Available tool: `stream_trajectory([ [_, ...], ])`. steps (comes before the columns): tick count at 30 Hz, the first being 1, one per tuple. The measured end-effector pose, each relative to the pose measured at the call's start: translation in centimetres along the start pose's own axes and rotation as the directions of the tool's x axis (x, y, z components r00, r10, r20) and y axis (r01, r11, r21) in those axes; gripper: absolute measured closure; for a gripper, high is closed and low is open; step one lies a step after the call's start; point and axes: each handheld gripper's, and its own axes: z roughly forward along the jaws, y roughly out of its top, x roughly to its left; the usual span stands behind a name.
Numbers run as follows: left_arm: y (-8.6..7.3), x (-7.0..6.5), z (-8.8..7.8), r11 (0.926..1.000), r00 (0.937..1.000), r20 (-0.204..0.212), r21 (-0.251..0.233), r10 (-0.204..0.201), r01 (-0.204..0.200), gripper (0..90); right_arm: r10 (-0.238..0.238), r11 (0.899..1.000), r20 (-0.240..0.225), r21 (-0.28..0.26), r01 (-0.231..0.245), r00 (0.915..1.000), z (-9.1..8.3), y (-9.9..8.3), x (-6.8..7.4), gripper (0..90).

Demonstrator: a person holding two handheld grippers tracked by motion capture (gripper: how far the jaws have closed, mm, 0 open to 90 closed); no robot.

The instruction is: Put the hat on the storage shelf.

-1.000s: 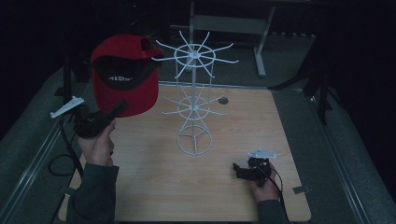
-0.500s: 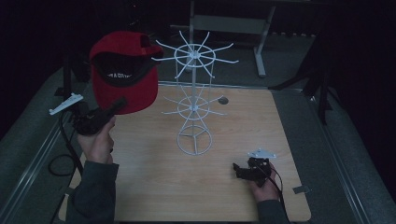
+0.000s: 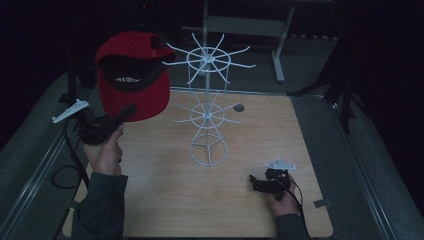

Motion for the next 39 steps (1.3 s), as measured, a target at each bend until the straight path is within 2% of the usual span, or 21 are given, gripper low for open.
stream_trajectory([
  [17, 1.1, -0.7, 0.0, 0.9995, 0.9997, 0.021, -0.029, 0.011, -0.01, 84.8, 0.0, 1.0, 0.0, 0.0, 0.0, 1.0, 0.0, 0.0, 0.0, 13.4],
  [39, 1.8, -1.3, 0.1, 0.9987, 0.999, 0.035, -0.042, 0.029, -0.028, 84.8, 0.0, 1.0, 0.0, 0.0, 0.0, 1.0, 0.0, 0.0, 0.0, 13.4],
])
